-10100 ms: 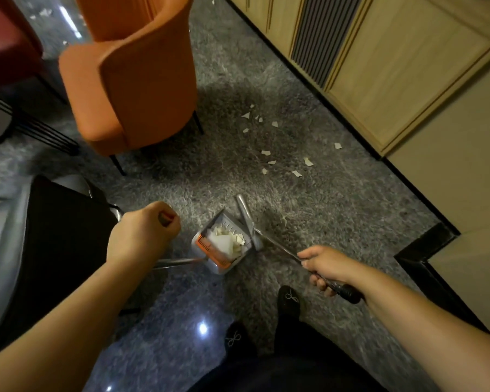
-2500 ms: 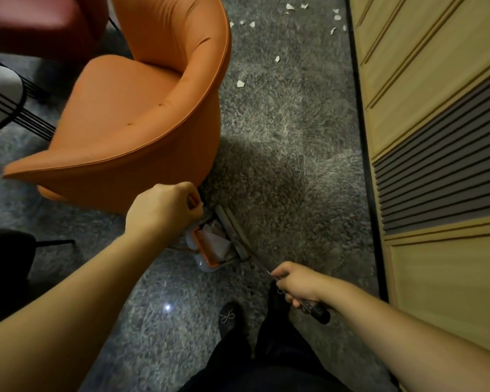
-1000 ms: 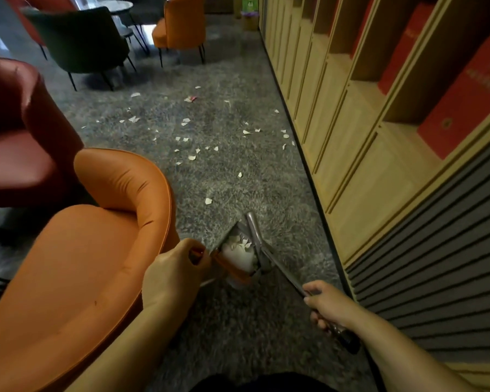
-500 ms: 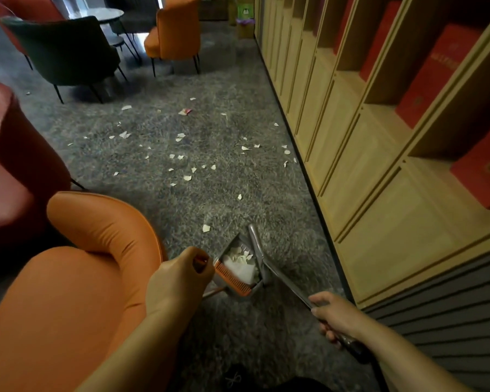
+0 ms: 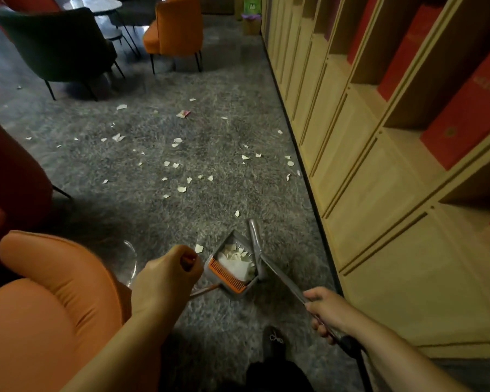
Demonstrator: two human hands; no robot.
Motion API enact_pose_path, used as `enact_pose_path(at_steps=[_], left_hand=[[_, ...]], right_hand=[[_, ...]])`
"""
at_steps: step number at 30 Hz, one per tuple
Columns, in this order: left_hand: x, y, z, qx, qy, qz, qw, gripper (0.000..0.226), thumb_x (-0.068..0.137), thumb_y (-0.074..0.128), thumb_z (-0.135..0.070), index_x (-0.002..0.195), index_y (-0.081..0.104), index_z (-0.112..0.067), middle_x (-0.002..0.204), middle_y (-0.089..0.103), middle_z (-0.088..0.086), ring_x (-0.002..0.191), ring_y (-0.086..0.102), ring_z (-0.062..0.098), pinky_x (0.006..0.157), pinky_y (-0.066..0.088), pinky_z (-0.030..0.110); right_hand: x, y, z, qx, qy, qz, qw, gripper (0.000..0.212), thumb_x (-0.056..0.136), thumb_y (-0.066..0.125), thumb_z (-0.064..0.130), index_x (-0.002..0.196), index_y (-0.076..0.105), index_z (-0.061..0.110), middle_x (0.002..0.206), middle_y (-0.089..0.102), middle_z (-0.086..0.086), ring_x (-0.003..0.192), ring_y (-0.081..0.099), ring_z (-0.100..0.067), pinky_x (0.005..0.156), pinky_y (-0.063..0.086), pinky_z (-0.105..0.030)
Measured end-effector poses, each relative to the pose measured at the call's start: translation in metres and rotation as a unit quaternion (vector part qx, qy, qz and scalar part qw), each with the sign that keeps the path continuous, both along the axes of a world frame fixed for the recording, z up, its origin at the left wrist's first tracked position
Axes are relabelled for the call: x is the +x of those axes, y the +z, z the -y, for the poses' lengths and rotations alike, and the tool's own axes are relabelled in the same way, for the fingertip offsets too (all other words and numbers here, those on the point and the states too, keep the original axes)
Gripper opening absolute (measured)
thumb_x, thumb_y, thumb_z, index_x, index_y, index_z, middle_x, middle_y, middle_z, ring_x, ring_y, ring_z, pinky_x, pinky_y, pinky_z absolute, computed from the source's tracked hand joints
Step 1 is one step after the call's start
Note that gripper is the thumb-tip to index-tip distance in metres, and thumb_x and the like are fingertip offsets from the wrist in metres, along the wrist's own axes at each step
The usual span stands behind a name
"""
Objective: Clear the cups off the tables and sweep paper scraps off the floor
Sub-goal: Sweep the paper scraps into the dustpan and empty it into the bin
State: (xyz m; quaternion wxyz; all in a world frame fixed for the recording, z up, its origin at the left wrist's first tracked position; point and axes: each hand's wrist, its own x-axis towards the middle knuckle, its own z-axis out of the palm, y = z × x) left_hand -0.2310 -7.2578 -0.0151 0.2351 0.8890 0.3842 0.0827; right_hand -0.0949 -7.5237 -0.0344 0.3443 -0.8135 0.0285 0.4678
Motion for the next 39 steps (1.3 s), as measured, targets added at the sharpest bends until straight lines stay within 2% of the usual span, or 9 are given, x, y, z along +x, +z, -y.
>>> enact_pose_path(at_steps=[6, 14, 18, 20, 25, 28, 32, 36, 39], left_hand=[[0.051, -0.006, -0.025, -0.013, 0.045, 0.001, 0.999, 0.010, 0.084, 0.068, -0.046, 0.091, 0.063, -0.041, 0.078, 0.064, -0.010, 0.066, 0.057, 0.009, 0.052, 0.039, 0.023], [0.062, -0.005, -0.057, -0.003, 0.171, -0.026, 0.985, 0.009, 0.082, 0.069, -0.045, 0.082, 0.064, -0.037, 0.067, 0.055, -0.016, 0.056, 0.045, 0.001, 0.049, 0.033, 0.020], [0.064, -0.008, -0.080, -0.030, 0.206, -0.056, 0.976, 0.009, 0.084, 0.069, -0.043, 0.084, 0.064, -0.036, 0.075, 0.067, -0.005, 0.069, 0.061, 0.019, 0.061, 0.050, 0.031], [0.066, -0.011, -0.093, -0.033, 0.217, -0.085, 0.972, 0.010, 0.085, 0.067, -0.045, 0.086, 0.064, -0.036, 0.080, 0.068, -0.002, 0.073, 0.062, 0.021, 0.063, 0.050, 0.031], [0.077, -0.027, -0.135, -0.047, 0.222, -0.122, 0.966, 0.013, 0.088, 0.062, -0.048, 0.090, 0.062, -0.035, 0.082, 0.067, -0.004, 0.075, 0.062, 0.019, 0.065, 0.053, 0.031], [0.091, -0.036, -0.159, -0.038, 0.219, -0.132, 0.966, 0.011, 0.087, 0.063, -0.047, 0.089, 0.062, -0.035, 0.072, 0.059, -0.012, 0.065, 0.056, 0.012, 0.053, 0.042, 0.026], [0.111, -0.048, -0.192, -0.035, 0.193, -0.152, 0.969, 0.012, 0.086, 0.064, -0.046, 0.086, 0.056, -0.037, 0.065, 0.050, -0.016, 0.059, 0.048, 0.002, 0.047, 0.035, 0.023], [0.128, -0.057, -0.218, -0.046, 0.170, -0.167, 0.970, 0.012, 0.086, 0.064, -0.045, 0.093, 0.058, -0.038, 0.075, 0.059, -0.013, 0.066, 0.056, 0.007, 0.054, 0.047, 0.025], [0.137, -0.061, -0.235, -0.041, 0.166, -0.175, 0.969, 0.013, 0.085, 0.065, -0.047, 0.090, 0.055, -0.040, 0.071, 0.055, -0.014, 0.062, 0.053, 0.003, 0.048, 0.040, 0.022]], right_hand=[[0.095, -0.007, -0.041, -0.004, 0.053, -0.013, 0.998, 0.039, 0.101, 0.039, 0.008, 0.140, 0.037, 0.009, 0.072, 0.048, -0.008, 0.041, 0.041, -0.010, 0.033, 0.031, -0.014], [0.171, -0.021, -0.110, 0.000, 0.119, -0.026, 0.993, 0.035, 0.100, 0.040, 0.006, 0.135, 0.042, 0.010, 0.069, 0.046, -0.011, 0.031, 0.040, -0.008, 0.032, 0.030, -0.013], [0.197, -0.040, -0.148, -0.013, 0.151, -0.038, 0.988, 0.032, 0.100, 0.040, 0.008, 0.132, 0.044, 0.015, 0.061, 0.045, -0.010, 0.033, 0.038, -0.011, 0.034, 0.029, -0.013], [0.209, -0.050, -0.169, -0.012, 0.163, -0.039, 0.986, 0.032, 0.099, 0.040, 0.007, 0.131, 0.044, 0.014, 0.058, 0.044, -0.010, 0.030, 0.037, -0.011, 0.033, 0.028, -0.012], [0.234, -0.065, -0.221, -0.025, 0.182, -0.056, 0.981, 0.030, 0.099, 0.041, 0.010, 0.128, 0.044, 0.019, 0.057, 0.045, -0.008, 0.032, 0.039, -0.012, 0.035, 0.030, -0.013], [0.251, -0.067, -0.248, -0.033, 0.201, -0.061, 0.977, 0.032, 0.099, 0.041, 0.009, 0.131, 0.043, 0.018, 0.058, 0.045, -0.009, 0.029, 0.039, -0.010, 0.033, 0.030, -0.013], [0.269, -0.068, -0.274, -0.042, 0.229, -0.065, 0.970, 0.034, 0.100, 0.039, 0.009, 0.133, 0.041, 0.017, 0.057, 0.044, -0.007, 0.029, 0.039, -0.009, 0.035, 0.031, -0.012], [0.283, -0.068, -0.298, -0.038, 0.246, -0.060, 0.967, 0.034, 0.100, 0.038, 0.007, 0.133, 0.041, 0.015, 0.056, 0.043, -0.007, 0.027, 0.038, -0.009, 0.033, 0.030, -0.011], [0.295, -0.071, -0.322, -0.042, 0.270, -0.049, 0.961, 0.034, 0.100, 0.039, 0.005, 0.134, 0.040, 0.011, 0.057, 0.043, -0.009, 0.026, 0.038, -0.008, 0.031, 0.029, -0.011]])
